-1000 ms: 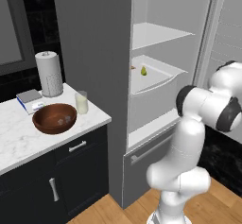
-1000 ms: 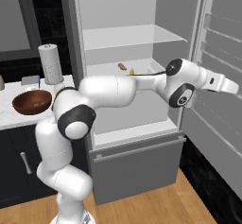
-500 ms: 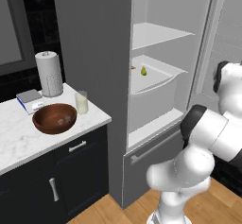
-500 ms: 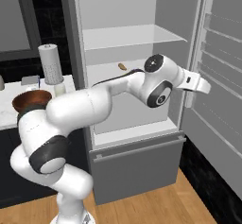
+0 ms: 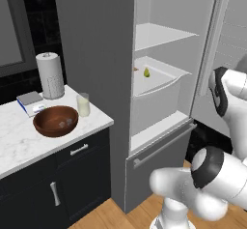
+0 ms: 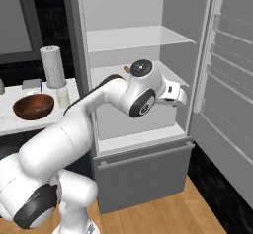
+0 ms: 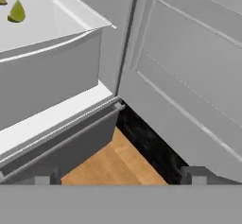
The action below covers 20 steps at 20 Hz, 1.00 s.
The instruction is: Grab a lemon wedge from the fridge and one ice cube from the ice bowl, and put them in the glass of lemonade.
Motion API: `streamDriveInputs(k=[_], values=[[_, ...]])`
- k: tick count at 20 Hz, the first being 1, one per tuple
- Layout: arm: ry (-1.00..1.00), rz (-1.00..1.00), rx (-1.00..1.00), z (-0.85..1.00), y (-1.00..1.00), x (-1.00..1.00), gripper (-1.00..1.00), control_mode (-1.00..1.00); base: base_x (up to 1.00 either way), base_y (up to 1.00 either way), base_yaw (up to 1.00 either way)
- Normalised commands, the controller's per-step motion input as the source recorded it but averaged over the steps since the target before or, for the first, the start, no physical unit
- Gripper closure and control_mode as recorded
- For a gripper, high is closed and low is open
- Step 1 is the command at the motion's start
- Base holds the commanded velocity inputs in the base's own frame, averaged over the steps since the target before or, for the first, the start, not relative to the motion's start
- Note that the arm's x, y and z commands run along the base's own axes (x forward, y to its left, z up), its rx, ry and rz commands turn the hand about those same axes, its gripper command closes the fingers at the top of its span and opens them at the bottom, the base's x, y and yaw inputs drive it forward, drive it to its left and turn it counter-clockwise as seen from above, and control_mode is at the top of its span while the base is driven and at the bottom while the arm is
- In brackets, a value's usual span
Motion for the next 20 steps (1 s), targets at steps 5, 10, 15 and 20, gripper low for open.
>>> streamDriveInputs(k=[5, 10, 15, 20], values=[[0.22, 0.24, 0.03, -0.2, 1.0, -0.76, -1.0, -1.0, 0.0, 0.0, 0.0], [0.28, 0.19, 0.0, 0.0, 1.0, -0.75, -1.0, -1.0, 0.0, 0.0, 0.0], [0.29, 0.18, 0.0, 0.05, 1.0, -0.63, -1.0, -1.0, 0.0, 0.0, 0.0], [0.07, 0.02, 0.03, 0.15, 0.82, -0.47, -1.0, -1.0, 0.0, 0.0, 0.0]])
